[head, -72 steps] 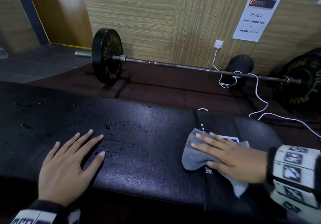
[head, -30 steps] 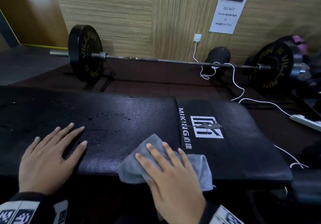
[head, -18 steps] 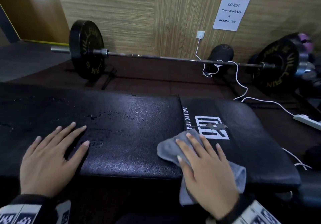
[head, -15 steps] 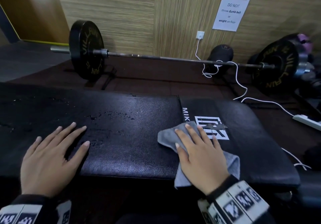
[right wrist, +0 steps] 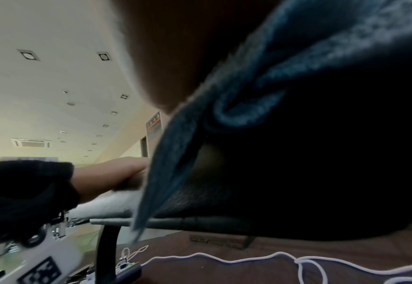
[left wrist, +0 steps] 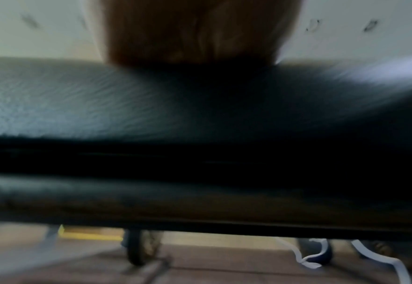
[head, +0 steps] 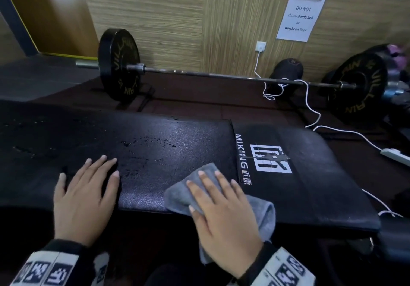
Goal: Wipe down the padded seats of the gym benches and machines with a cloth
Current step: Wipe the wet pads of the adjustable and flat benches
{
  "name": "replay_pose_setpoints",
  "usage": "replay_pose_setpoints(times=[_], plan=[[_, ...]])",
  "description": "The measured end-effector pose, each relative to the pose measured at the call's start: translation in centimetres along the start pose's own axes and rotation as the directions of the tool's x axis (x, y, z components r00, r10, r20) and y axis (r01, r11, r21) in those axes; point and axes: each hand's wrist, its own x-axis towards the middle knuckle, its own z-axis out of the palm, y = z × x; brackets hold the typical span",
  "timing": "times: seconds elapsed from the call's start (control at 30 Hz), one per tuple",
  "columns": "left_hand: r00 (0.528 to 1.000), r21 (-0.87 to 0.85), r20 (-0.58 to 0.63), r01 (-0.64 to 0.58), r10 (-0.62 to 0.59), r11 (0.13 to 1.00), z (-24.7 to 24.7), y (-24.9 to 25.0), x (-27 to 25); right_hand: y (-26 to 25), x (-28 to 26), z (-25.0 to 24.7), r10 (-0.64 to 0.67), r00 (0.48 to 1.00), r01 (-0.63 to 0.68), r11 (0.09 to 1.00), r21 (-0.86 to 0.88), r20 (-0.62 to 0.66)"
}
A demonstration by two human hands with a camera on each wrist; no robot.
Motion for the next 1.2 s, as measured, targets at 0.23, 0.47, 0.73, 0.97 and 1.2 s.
replay_pose_setpoints(times=[0.23,0.47,0.73,0.97,1.2], plan=[[0.994,-0.149,-0.095,-0.062,0.048,0.987,0.1,7.3,-4.6,0.2,1.5,-0.5,-0.138,0.989,0.123,0.961,0.248,0.045],[0.999,-0.032,0.029,-0.017,0.018,0.999,1.9,17.7,-6.9,6.4,-0.6,-1.4,0.044,0.966,0.086,0.874,0.479,-0.253],[0.986,-0.196,-0.058,0.142,-0.156,0.970,5.0,18.3,-9.6,12.1,-0.2,-2.0,0.138,0.936,0.017,0.901,0.434,-0.323],[0.826,-0.735,0.074,0.424,-0.558,0.530,5.6,21.5,-11.5,13.2,-0.7,-0.2,0.091,0.971,-0.050,0.981,0.185,-0.222],[0.759,-0.785,0.045,0.429,-0.649,0.447,6.5,22.6,-10.0,13.6,-0.8,-0.1,0.041,0.968,0.004,0.984,0.179,-0.248]])
